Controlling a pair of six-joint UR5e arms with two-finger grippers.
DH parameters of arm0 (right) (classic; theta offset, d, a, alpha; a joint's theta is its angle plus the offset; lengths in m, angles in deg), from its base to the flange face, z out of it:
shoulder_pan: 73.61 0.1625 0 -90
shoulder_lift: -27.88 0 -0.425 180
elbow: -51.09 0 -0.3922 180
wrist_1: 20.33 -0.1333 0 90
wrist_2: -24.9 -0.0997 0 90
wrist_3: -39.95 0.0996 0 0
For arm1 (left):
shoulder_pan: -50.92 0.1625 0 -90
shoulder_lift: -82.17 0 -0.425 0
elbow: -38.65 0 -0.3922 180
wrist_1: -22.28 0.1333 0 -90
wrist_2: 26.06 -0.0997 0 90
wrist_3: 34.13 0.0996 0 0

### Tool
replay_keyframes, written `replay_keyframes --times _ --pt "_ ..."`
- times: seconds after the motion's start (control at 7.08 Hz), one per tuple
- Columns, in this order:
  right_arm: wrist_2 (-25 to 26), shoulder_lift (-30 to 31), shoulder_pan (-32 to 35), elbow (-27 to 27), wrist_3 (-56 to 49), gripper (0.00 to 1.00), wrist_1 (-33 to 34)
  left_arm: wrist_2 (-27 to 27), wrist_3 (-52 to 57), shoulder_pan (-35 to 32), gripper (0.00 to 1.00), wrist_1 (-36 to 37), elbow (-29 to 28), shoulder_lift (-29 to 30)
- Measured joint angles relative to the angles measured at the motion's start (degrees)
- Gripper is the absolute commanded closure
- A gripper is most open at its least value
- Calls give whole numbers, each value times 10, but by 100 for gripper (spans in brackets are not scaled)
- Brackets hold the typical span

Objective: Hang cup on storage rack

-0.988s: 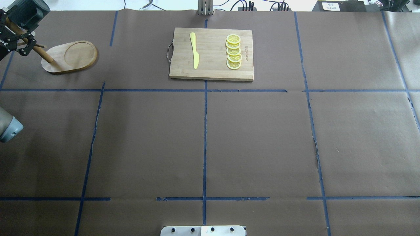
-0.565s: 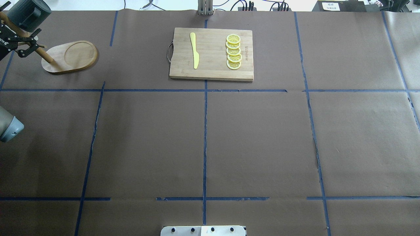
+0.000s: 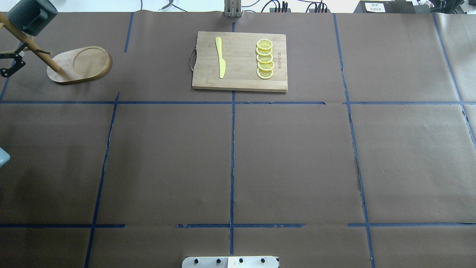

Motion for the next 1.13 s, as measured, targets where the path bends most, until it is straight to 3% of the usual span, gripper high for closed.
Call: replay_keyframes --times 0.14,0.42,0.85,1.13 --pt "0 0 0 0 0 0 0 12 23 0 0 -2 43 -38" --pt "0 0 0 0 1 0 0 104 179 -1 0 -3 110 -99" --pt "0 0 0 -3 1 0 1 257 569 -2 0 44 129 -145" --pt "-1 1 0 -5 1 0 1 301 834 -5 0 113 128 -159"
